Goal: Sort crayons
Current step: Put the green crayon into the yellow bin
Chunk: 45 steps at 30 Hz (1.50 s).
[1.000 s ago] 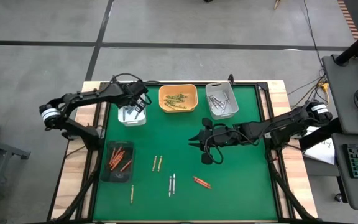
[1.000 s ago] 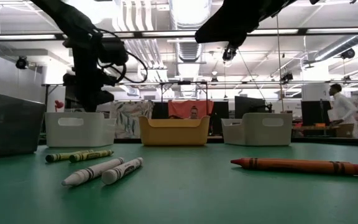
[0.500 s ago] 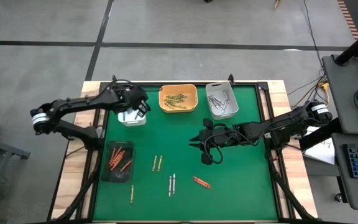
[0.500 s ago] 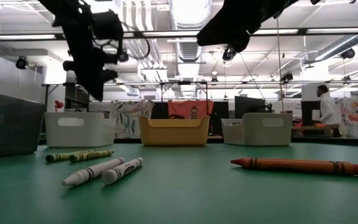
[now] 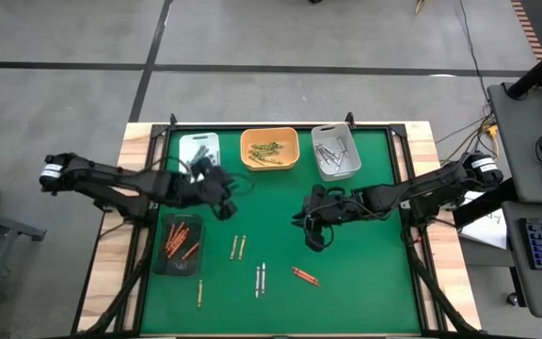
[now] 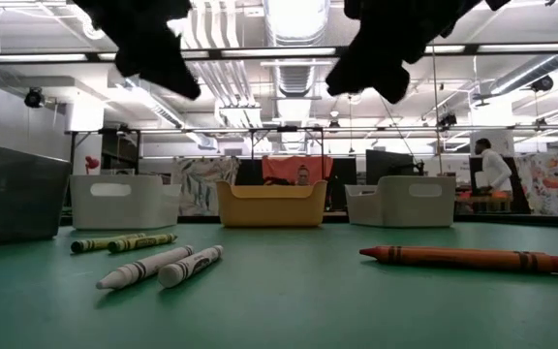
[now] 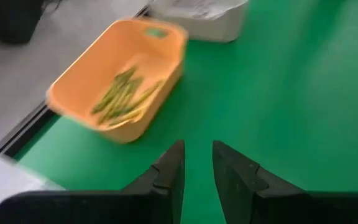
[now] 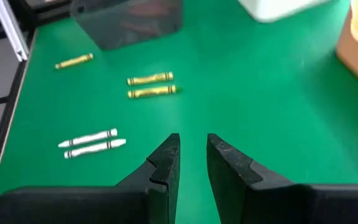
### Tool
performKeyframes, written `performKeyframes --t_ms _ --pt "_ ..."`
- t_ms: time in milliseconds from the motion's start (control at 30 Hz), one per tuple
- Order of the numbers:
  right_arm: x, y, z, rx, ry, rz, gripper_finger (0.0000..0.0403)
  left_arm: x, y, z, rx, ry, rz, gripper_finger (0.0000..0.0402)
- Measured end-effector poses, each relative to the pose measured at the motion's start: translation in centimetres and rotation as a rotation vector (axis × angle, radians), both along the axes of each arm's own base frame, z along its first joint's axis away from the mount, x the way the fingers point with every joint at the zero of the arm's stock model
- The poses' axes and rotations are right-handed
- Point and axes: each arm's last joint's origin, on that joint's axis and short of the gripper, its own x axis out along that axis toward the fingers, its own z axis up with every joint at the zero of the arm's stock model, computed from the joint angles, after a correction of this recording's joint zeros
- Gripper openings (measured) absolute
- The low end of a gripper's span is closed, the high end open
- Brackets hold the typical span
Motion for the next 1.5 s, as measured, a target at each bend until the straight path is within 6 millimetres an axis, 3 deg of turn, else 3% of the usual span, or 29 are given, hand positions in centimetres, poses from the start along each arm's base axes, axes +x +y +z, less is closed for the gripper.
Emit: performKeyframes --t_ms 167,367,667,800,967,1267,1500 --pt "-0.5 0.1 -0.7 0.09 0.094 -0.008 0.0068 0.1 -3.3 0.1 0.051 -0.047 -0.084 0.0064" --pt "-1.1 0.4 -1.2 0.186 0.187 -0.037 0.0068 -0.3 -5.4 0.0 0.049 -0.053 -0.164 0.0064" --pt "-0.9 2.3 -2.0 0.318 0.319 -0.001 0.0068 -0.3 -6.0 0.0 0.043 -0.063 -0.187 0.0065" --pt "-0.8 2.9 -1.7 0.276 0.5 -0.028 0.0068 -0.1 -6.1 -0.1 0.001 -0.088 -0.167 0.0065" --pt "-1.1 3.2 -1.2 0.186 0.758 -0.06 0.0068 0.7 -6.6 -1.2 -0.189 -0.117 -0.102 0.0064" --pt "-2.3 3.4 -1.9 0.088 0.947 0.006 0.0068 3.5 -8.3 -4.5 -0.435 0.028 -0.081 0.0063" --pt "-3.2 3.4 -2.5 0.057 1.019 0.006 0.0068 4.7 -9.0 -6.2 -0.438 0.317 0.08 0.0063"
